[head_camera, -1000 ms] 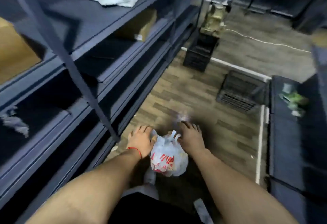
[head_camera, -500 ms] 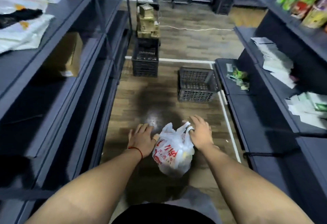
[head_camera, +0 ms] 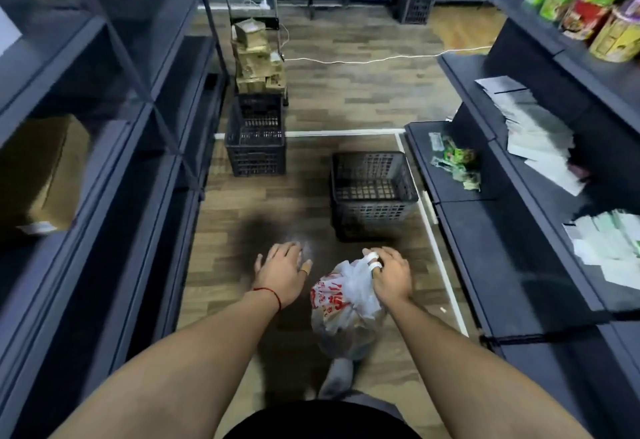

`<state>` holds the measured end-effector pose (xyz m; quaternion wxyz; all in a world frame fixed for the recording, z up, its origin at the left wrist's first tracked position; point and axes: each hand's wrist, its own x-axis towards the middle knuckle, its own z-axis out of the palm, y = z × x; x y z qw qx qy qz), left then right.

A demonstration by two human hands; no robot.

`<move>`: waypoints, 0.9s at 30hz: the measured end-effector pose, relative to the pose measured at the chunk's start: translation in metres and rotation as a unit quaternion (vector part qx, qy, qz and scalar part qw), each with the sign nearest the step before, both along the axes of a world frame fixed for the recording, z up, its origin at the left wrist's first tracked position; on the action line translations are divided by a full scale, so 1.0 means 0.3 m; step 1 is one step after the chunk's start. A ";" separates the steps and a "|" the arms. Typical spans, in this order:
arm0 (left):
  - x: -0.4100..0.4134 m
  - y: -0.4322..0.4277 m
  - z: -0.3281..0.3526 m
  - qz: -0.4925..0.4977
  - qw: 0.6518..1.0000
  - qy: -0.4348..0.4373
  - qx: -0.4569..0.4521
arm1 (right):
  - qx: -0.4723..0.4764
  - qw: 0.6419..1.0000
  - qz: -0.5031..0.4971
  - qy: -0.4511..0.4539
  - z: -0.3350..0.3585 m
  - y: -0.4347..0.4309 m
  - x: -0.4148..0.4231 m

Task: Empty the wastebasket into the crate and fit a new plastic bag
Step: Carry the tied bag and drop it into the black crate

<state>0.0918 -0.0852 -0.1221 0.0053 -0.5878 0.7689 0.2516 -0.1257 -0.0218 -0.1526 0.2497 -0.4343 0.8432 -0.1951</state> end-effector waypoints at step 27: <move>-0.715 -1.276 -0.105 -0.049 0.996 0.020 0.068 | 0.017 0.999 -0.031 0.033 -0.022 -1.187 -0.703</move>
